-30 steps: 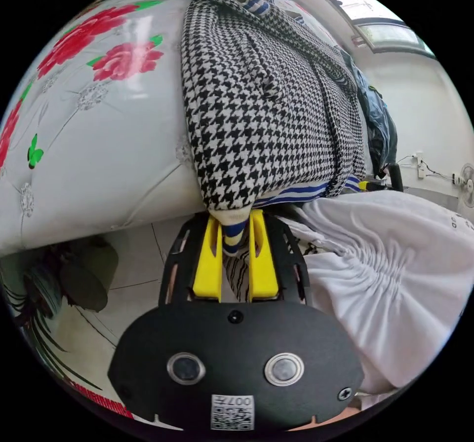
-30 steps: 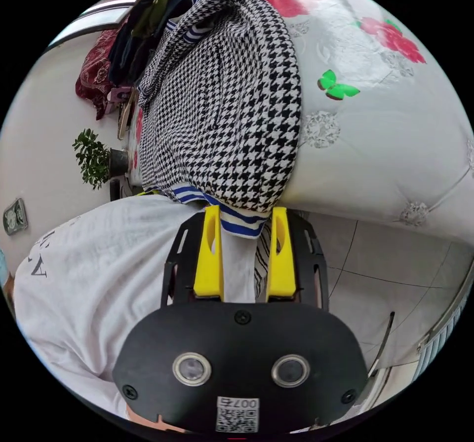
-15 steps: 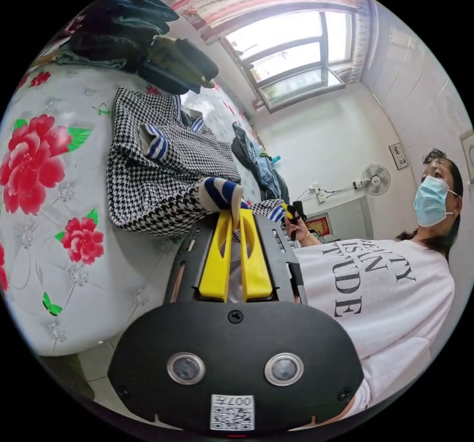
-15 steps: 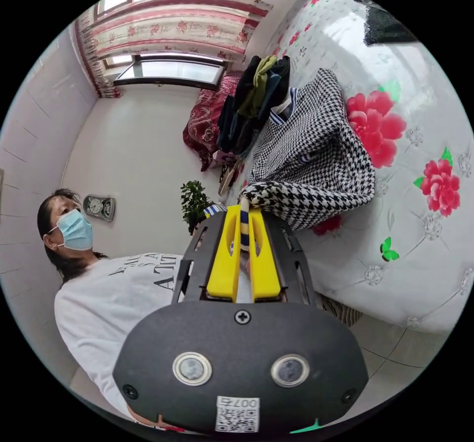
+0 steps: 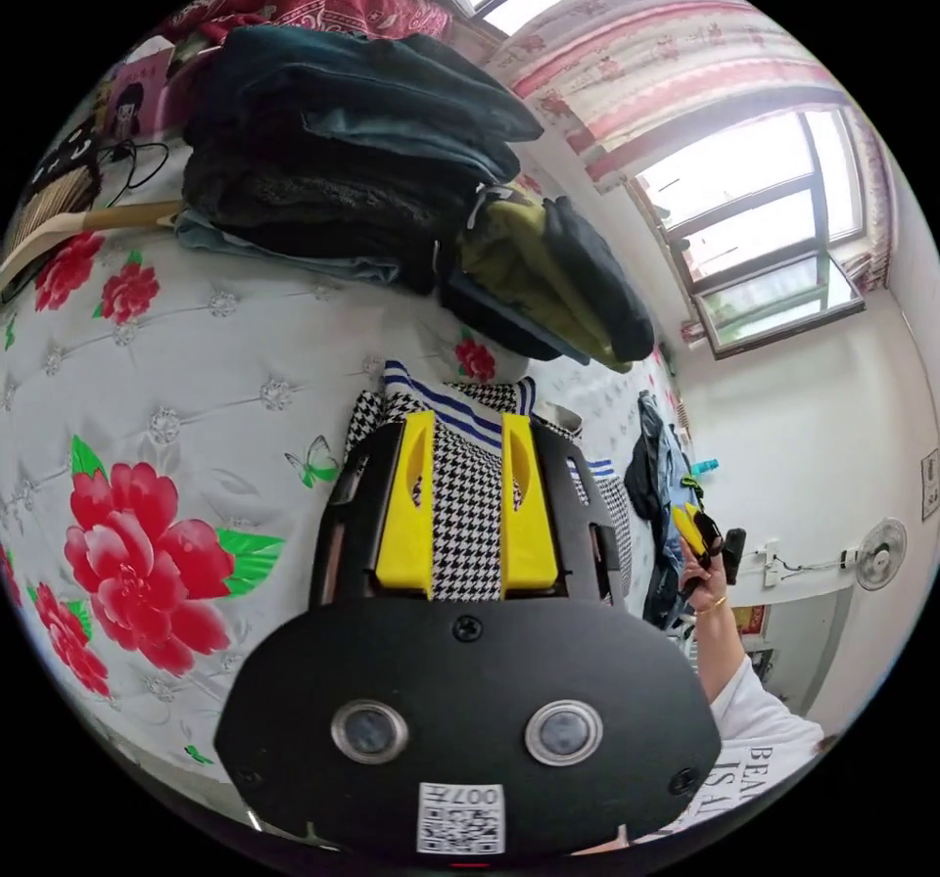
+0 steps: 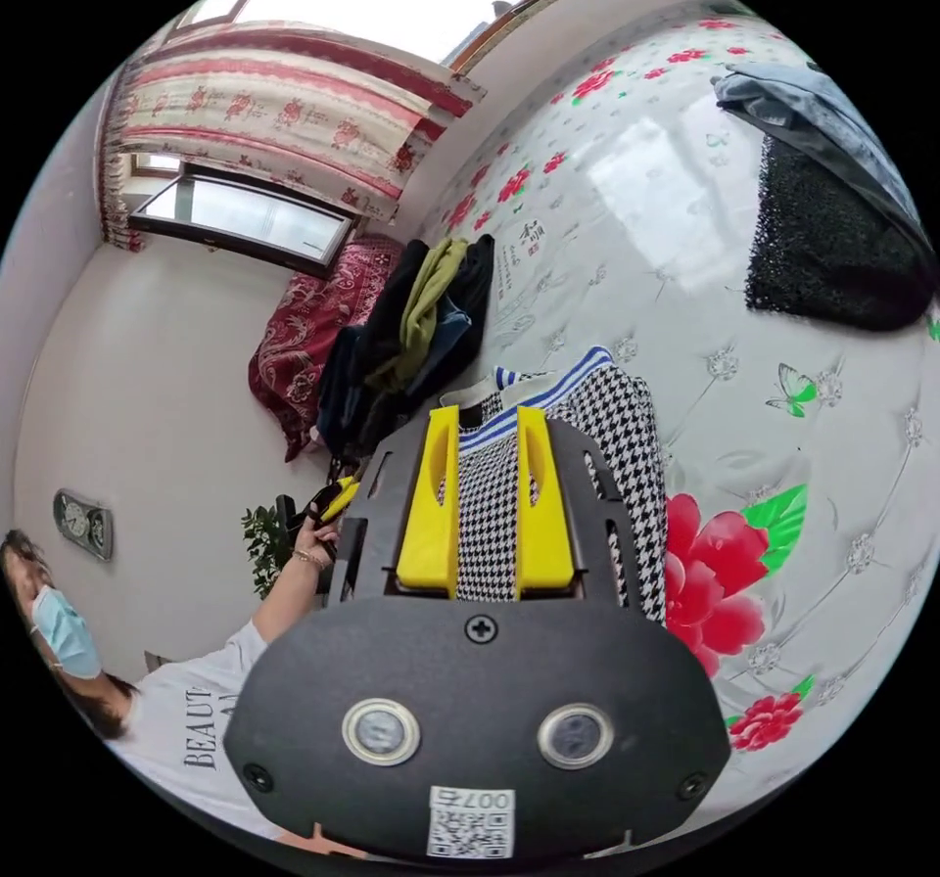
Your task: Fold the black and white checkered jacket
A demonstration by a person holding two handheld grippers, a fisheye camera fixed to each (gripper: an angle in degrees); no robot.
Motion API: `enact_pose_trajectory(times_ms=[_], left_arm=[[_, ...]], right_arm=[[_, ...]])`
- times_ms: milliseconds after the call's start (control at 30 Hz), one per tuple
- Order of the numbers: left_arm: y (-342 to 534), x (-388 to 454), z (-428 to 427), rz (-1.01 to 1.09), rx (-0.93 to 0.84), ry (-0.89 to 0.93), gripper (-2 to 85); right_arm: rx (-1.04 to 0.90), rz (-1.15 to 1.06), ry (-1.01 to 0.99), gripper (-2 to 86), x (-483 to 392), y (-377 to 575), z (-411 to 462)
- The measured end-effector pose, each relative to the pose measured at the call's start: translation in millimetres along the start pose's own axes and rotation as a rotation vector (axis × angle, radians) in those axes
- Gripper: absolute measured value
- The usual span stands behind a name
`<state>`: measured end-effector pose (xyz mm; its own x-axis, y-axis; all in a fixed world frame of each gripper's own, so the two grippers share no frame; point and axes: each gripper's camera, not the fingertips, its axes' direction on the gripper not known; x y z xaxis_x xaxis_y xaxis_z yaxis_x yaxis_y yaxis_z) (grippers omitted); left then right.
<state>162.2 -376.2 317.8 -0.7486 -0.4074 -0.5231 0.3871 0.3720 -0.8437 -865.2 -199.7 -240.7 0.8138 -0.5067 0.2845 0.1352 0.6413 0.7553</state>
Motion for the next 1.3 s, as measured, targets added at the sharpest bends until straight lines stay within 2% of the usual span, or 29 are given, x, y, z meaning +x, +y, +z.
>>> enact_pose_trajectory(times_ms=[167, 233, 333, 467, 533, 600, 700, 800, 867, 933, 1033, 1100, 1233, 1300], left_arm=[[65.1, -45.1, 10.0, 0.006, -0.029, -0.055, 10.1], [113.0, -68.1, -3.7, -0.046, -0.037, -0.109, 10.6], [157.0, -79.4, -17.2, -0.081, -0.039, -0.144, 11.9], [164.6, -75.5, 7.4, -0.027, -0.113, -0.150, 11.6], [155.6, -76.2, 26.8, -0.038, -0.151, -0.177, 6.7], [147.9, -77.1, 34.5, -0.032, -0.166, -0.075, 2.8], [150.7, -76.5, 26.4, -0.043, -0.162, -0.053, 0.0], [171.9, -71.8, 2.6, -0.004, -0.130, -0.053, -0.4], [187.4, -72.2, -2.0, 0.000, -0.151, -0.084, 0.0], [202.0, -70.6, -9.9, -0.015, -0.148, -0.172, 1.1], [203.4, -38.5, -32.7, 0.079, -0.046, -0.300, 3.8], [195.6, 0.0, -31.6, 0.208, -0.009, -0.212, 4.9], [189.8, 114.4, 32.9, 0.521, -0.115, 0.101, 5.0], [199.8, 153.4, 77.8, 0.604, -0.191, 0.173, 4.3]], right_arm=[[0.034, 0.045, 0.084, 10.1, 61.1, 106.4, -28.0], [0.047, 0.157, 0.146, 11.0, 88.9, 169.9, -55.3], [0.041, 0.324, 0.101, 11.8, 116.8, 227.0, -72.7], [-0.004, 0.394, 0.021, 11.7, 133.3, 242.2, -54.1], [0.041, 0.386, -0.013, 10.2, 135.1, 227.5, -42.8], [0.068, 0.408, -0.025, 7.7, 139.3, 212.5, -42.1], [0.113, 0.479, -0.066, 4.9, 139.8, 215.1, -61.7], [0.139, 0.389, -0.049, 3.5, 117.9, 240.6, -89.6], [0.112, 0.392, -0.011, 3.1, 118.9, 259.8, -97.9], [0.112, 0.490, -0.032, 2.8, 138.2, 285.7, -107.0], [0.144, 0.501, -0.063, 2.5, 139.1, 294.6, -118.4], [0.124, 0.464, -0.012, 2.3, 129.2, 286.1, -123.0], [0.085, 0.405, 0.068, 1.8, 108.9, 267.9, -134.9], [0.088, 0.392, 0.083, 1.7, 101.6, 266.1, -140.6]])
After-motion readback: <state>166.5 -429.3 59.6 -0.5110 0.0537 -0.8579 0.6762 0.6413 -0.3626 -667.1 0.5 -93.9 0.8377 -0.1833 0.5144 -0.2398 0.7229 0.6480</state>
